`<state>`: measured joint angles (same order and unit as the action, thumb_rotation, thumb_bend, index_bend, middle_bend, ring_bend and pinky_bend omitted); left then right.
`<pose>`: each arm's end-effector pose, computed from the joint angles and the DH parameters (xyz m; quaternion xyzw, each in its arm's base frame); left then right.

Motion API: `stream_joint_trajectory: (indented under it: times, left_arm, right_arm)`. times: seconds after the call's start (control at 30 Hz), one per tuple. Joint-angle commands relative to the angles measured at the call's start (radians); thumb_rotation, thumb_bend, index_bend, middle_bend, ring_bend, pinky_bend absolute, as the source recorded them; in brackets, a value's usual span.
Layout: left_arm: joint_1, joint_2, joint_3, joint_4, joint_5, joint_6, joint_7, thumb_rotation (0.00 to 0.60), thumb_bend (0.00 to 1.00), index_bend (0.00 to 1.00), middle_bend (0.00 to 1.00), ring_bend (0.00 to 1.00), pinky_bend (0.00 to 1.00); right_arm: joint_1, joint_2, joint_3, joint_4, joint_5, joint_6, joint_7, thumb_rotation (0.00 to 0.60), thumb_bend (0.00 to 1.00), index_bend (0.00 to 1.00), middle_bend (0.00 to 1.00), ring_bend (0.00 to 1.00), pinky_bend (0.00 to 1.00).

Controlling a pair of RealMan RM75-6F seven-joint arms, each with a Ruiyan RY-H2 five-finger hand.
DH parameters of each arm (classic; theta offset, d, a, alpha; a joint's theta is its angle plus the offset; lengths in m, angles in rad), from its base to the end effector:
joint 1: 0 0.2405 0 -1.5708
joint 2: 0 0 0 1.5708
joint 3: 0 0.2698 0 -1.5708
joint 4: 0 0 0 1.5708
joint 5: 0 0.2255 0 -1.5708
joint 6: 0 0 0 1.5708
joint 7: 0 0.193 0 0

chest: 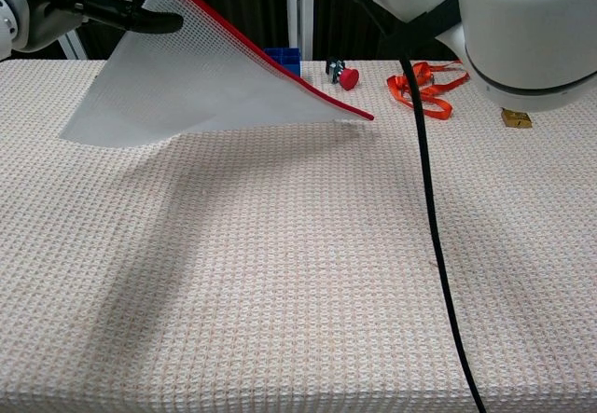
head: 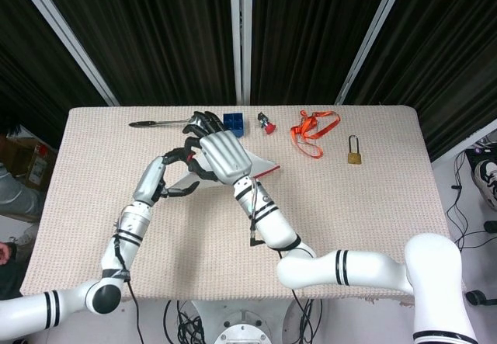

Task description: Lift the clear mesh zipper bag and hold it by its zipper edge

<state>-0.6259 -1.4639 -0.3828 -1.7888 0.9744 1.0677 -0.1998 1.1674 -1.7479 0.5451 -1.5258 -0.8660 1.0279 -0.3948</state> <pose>-0.1101 0.3925 0.0180 -0.4646 -0.6290 -0.5651 0.2630 0.1148 -0.4280 -0.0336 0.6621 -0.3908 0.5705 0.2888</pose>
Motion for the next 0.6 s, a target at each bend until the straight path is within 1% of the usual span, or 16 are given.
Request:
stream_joint_trajectory:
  times: [0.03,0.17,0.3,0.4,0.47,0.6]
  left_arm:
    - [-0.002,-0.001,-0.002,0.001,-0.001,-0.003,-0.002,0.600,0.26,0.52,0.27,0.21,0.22]
    - [-0.003,0.001,-0.003,0.002,-0.005,-0.012,-0.012,0.600,0.32,0.55,0.27,0.21,0.22]
    - [0.004,-0.010,-0.007,0.006,0.003,-0.004,-0.042,0.600,0.41,0.61,0.31,0.21,0.22]
    - [0.013,-0.010,0.000,0.011,0.017,-0.012,-0.074,0.600,0.47,0.64,0.33,0.21,0.22]
    - [0.023,-0.011,0.005,0.014,0.031,-0.008,-0.095,0.600,0.48,0.65,0.33,0.21,0.22]
    - [0.049,-0.019,0.011,0.019,0.067,0.008,-0.164,0.600,0.48,0.65,0.34,0.21,0.22]
  right_arm:
    - [0.004,-0.001,-0.002,0.004,0.002,0.003,0.004,0.600,0.62,0.79,0.23,0.00,0.00]
    - [0.009,0.000,-0.006,0.005,0.004,0.006,0.010,0.600,0.62,0.79,0.23,0.00,0.00]
    - [0.006,0.005,-0.017,-0.003,-0.001,0.015,0.015,0.600,0.62,0.79,0.23,0.00,0.00]
    - [-0.008,0.013,-0.034,-0.021,-0.019,0.033,0.023,0.600,0.63,0.79,0.23,0.00,0.00]
    - [-0.024,0.021,-0.048,-0.037,-0.035,0.047,0.032,0.600,0.63,0.79,0.23,0.00,0.00]
    - [-0.066,0.034,-0.081,-0.066,-0.071,0.076,0.068,0.600,0.63,0.79,0.23,0.00,0.00]
